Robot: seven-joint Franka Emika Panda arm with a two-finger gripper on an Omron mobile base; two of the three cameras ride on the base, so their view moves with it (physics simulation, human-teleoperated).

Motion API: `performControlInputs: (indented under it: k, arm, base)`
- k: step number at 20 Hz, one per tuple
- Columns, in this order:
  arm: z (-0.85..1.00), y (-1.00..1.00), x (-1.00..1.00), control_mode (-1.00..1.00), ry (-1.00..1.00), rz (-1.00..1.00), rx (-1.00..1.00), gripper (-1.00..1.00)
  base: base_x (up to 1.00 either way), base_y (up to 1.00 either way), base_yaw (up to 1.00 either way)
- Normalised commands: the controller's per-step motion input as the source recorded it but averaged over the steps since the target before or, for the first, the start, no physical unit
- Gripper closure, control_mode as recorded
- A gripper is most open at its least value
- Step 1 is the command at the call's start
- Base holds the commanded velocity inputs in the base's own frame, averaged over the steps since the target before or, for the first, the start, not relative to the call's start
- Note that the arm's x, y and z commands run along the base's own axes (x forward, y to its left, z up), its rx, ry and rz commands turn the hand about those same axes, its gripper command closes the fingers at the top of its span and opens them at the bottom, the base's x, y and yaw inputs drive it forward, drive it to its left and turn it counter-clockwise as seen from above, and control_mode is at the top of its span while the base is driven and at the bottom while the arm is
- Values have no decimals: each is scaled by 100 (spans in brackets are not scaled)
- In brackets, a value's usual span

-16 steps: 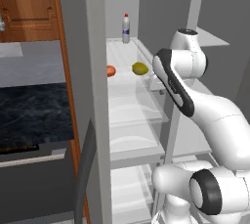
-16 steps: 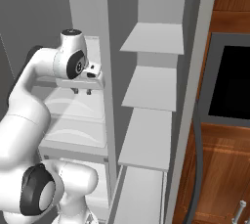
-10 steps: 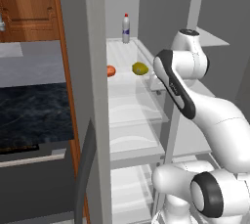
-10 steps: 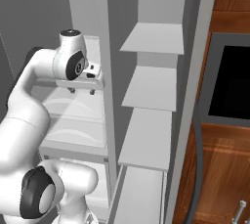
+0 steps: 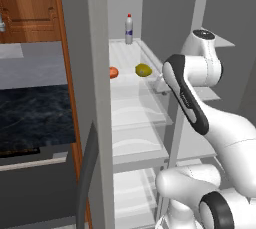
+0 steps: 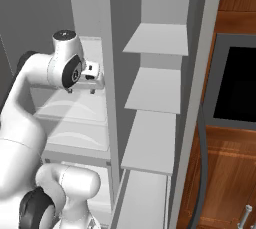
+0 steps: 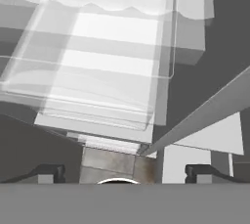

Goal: Take the squash and lemon from the fridge shelf and place them in the freezer drawer to begin freezing them.

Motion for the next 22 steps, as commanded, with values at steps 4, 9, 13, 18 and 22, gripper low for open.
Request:
performControlInputs:
  k: [4,9,13,18,22]
  arm:
    - [32,23,-47,-100,-34,5,0,-100]
    - [50,37,-26,-100,-30,0,0,-100]
    - [63,54,-4,-100,-18,0,0,-100]
    - [58,64,0,-100,-1,0,2,-100]
    - [31,73,8,-100,5,0,2,-100]
  base:
    - [0,0,0]
    - [0,0,0]
    - [0,0,0]
    - [0,0,0]
    - [0,0,0]
